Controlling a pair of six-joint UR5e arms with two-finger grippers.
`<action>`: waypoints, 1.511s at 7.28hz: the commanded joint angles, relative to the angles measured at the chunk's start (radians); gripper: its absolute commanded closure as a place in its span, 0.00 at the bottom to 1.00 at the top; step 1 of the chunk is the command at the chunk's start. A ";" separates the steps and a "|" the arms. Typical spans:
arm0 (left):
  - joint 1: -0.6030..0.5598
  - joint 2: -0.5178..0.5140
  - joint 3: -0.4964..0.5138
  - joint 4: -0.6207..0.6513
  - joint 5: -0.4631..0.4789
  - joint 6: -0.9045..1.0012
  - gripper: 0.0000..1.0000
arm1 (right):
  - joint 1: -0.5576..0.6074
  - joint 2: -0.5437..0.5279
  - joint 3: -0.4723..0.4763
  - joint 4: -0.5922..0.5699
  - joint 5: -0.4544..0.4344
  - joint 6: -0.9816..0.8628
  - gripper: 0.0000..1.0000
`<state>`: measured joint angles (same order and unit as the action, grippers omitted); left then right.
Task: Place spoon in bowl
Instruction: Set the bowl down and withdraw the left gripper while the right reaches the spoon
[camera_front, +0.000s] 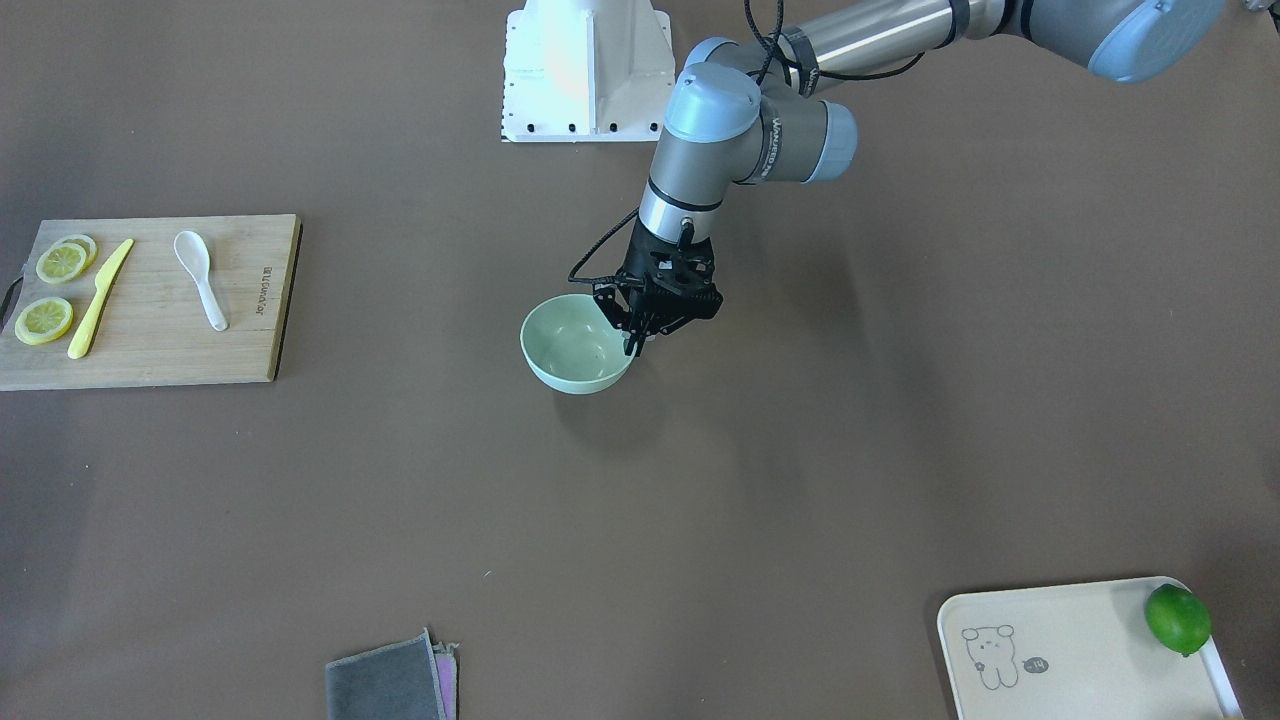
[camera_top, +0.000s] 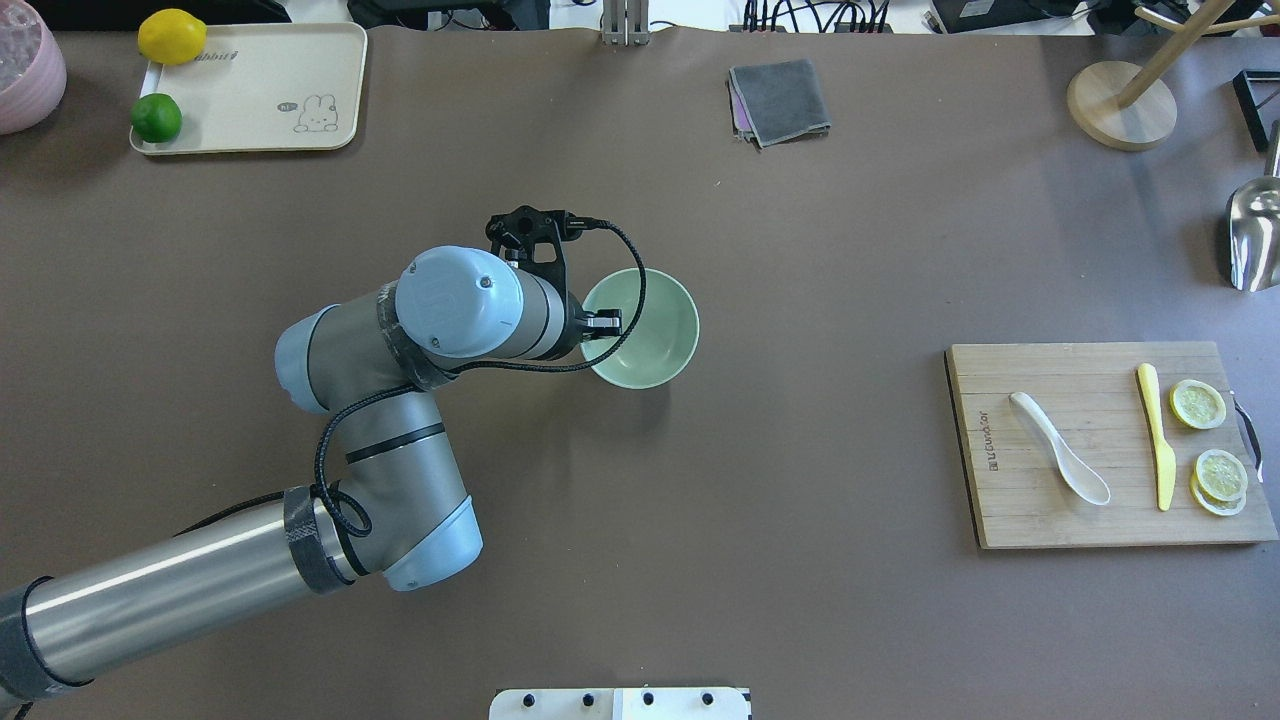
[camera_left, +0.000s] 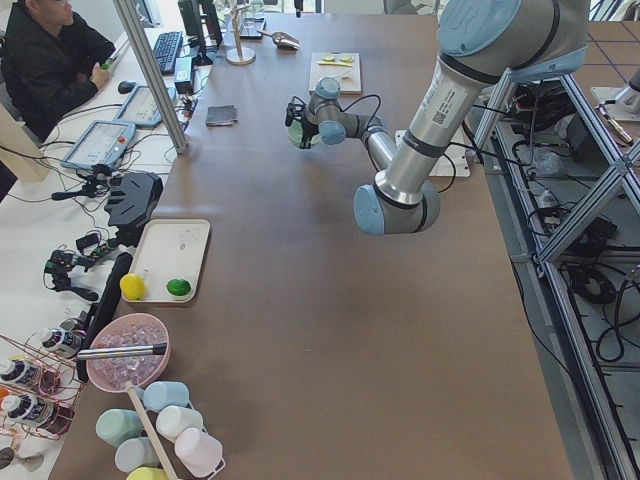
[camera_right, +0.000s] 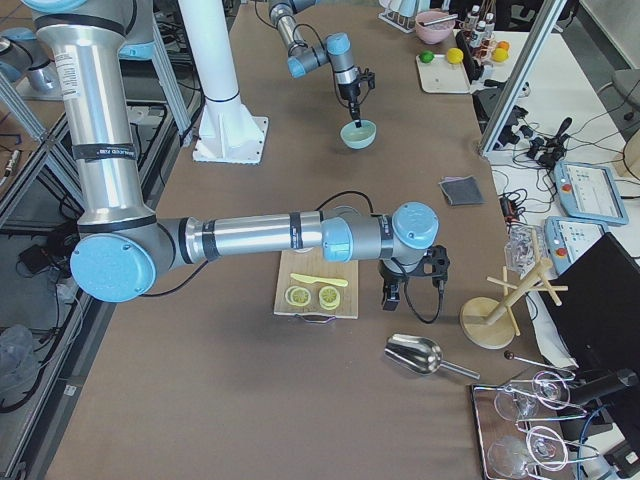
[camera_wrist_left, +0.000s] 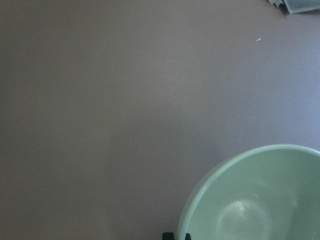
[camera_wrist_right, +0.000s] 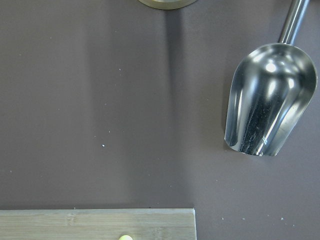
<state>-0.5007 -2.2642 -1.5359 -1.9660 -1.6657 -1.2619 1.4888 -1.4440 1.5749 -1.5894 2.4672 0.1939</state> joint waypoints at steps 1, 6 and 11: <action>-0.001 0.021 -0.016 0.039 0.000 0.027 1.00 | -0.008 -0.001 0.010 0.002 -0.004 0.001 0.00; -0.010 0.045 -0.113 0.041 -0.002 0.087 0.03 | -0.021 0.011 0.049 0.002 0.002 0.002 0.00; -0.190 0.110 -0.340 0.237 -0.152 0.225 0.02 | -0.416 -0.067 0.370 0.052 -0.174 0.206 0.00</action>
<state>-0.6694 -2.1665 -1.8524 -1.7410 -1.8052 -1.0556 1.1762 -1.5024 1.9104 -1.5743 2.3410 0.3669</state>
